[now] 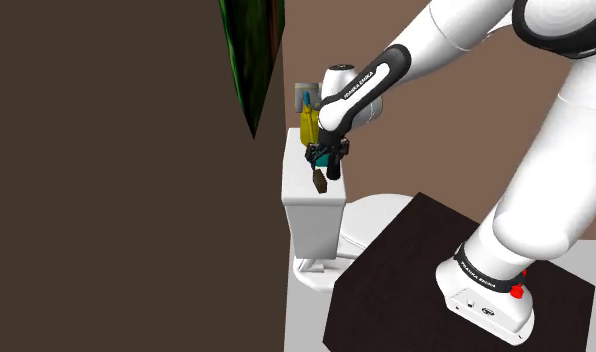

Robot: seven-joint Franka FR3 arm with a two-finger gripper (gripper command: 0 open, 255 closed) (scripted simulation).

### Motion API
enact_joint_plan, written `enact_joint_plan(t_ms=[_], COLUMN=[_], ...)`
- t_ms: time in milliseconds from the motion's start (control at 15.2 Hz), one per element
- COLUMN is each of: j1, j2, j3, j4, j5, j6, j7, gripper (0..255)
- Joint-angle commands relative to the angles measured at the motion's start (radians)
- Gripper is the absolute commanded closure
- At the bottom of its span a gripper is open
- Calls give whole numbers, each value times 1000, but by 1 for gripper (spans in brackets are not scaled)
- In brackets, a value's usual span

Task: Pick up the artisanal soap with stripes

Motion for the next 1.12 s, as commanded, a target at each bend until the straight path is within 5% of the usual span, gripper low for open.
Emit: enact_joint_plan(t_ms=[0, 264, 924, 990, 1056], j1=[-6, -6, -9, -9, -9], j2=[87, 246, 353, 353, 353], j3=[-10, -26, -23, -23, -23], j4=[46, 145, 170, 170, 170], j5=[-5, -11, -4, -4, -4], j6=[39, 94, 176, 176, 176], j7=[10, 41, 36, 36, 36], gripper=[0, 0, 0, 255, 255])
